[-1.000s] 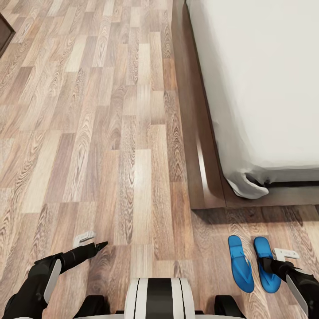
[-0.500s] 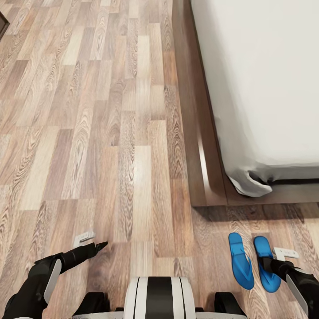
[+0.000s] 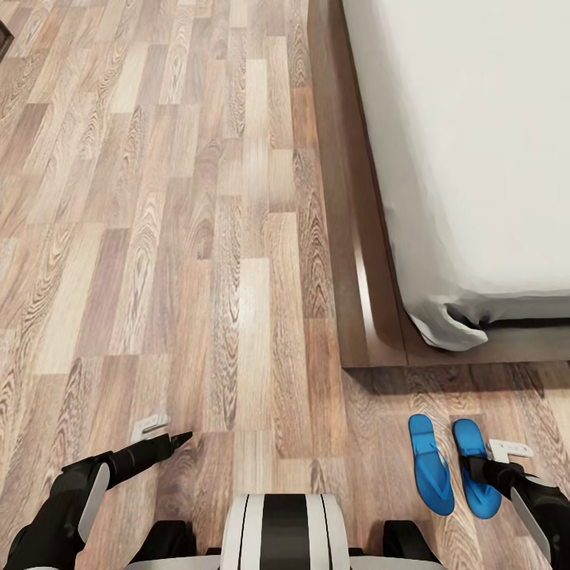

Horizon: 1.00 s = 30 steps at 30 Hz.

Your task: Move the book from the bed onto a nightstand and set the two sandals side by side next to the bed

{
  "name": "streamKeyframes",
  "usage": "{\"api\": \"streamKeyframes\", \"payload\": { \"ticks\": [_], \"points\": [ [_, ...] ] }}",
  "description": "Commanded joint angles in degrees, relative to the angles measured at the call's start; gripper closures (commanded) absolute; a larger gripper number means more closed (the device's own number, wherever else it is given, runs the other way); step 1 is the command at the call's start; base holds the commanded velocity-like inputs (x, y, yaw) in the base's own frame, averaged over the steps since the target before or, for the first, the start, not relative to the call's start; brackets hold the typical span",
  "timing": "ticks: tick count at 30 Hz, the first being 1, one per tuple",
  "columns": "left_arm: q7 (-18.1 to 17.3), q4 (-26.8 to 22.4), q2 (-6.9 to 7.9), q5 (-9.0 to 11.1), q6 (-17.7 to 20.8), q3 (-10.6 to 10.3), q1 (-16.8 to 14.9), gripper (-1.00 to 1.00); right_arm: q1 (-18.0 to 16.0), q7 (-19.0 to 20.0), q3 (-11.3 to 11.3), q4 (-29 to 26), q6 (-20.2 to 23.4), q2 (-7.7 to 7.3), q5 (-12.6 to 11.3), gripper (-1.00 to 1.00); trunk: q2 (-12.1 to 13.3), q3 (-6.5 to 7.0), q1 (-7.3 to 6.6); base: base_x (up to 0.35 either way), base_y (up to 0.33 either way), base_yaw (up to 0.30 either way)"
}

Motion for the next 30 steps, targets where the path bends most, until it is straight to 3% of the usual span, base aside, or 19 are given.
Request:
{"api": "streamKeyframes", "payload": {
  "ticks": [1,30],
  "points": [
    [0.0,0.0,-0.02,0.4,0.5,0.1,0.0,-1.00,0.0,0.2,-0.2,-0.2,0.0,0.04,-1.1,1.00,0.0,-0.02,0.00,0.000,0.000,0.000],
    [-0.1,0.0,-0.02,0.4,0.6,0.0,0.0,-1.00,-0.1,0.2,-0.2,-0.2,0.0,0.04,-1.1,1.00,0.0,0.64,-0.08,0.000,0.000,0.000]
  ]
}}
